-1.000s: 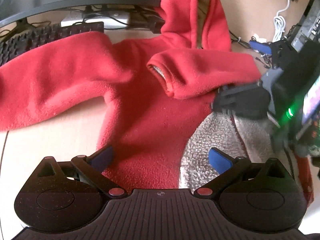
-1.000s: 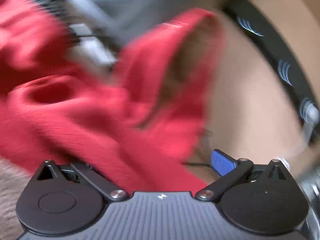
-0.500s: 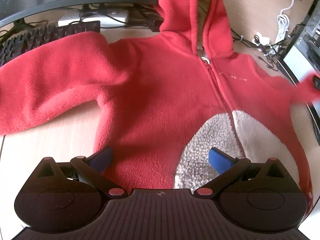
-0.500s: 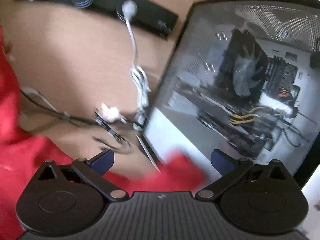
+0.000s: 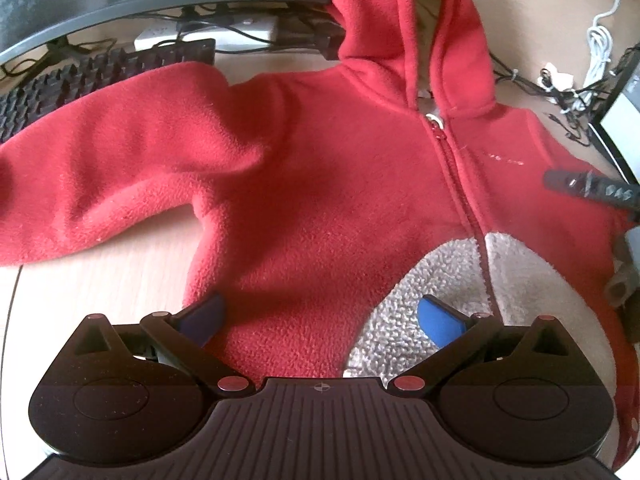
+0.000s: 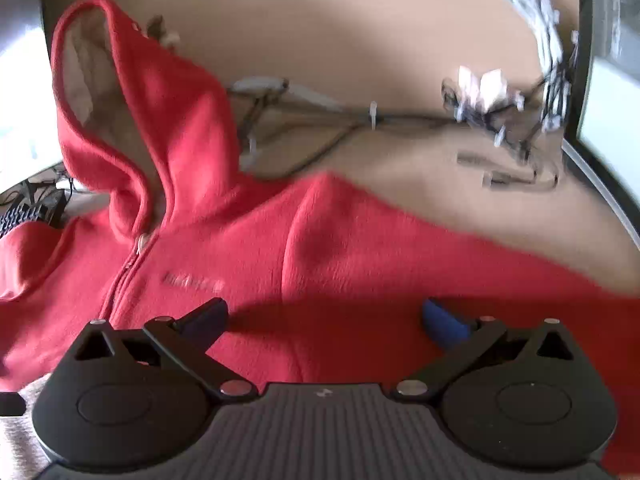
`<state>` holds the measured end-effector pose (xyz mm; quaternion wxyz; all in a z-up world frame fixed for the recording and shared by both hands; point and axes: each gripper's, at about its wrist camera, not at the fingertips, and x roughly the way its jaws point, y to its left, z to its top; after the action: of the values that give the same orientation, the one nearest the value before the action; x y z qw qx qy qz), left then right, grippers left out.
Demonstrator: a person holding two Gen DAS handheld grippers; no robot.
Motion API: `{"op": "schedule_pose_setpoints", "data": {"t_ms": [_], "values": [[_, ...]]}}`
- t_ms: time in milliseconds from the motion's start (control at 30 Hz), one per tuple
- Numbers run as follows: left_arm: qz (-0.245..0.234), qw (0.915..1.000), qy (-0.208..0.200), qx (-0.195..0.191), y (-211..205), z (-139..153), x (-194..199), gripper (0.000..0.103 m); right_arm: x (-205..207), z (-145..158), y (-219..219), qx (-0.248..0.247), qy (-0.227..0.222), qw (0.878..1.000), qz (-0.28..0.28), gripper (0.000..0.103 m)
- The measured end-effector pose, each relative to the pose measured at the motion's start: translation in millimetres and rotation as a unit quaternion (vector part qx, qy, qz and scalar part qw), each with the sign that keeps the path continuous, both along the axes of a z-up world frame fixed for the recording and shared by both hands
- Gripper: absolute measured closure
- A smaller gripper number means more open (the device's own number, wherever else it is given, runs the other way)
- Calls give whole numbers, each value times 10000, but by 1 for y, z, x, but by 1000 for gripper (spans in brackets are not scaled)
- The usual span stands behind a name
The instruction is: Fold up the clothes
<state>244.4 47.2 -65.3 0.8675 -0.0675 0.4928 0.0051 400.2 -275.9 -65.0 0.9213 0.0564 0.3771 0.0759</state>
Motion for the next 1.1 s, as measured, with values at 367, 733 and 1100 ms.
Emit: {"op": "schedule_pose_setpoints", "data": {"t_ms": [367,733,1100], "values": [[308,9990,-254,-176,4,-1,-1,0,15,2,13,-477,189,9965,659,0],[57,9927,-1019,-640,7,24,-64,0,-134,63,23,896,-15,9951,407,0],[-747,9745,-1917,898,0,61,-200,0,-283,77,41,-579,-802,9944,-368,0]]}}
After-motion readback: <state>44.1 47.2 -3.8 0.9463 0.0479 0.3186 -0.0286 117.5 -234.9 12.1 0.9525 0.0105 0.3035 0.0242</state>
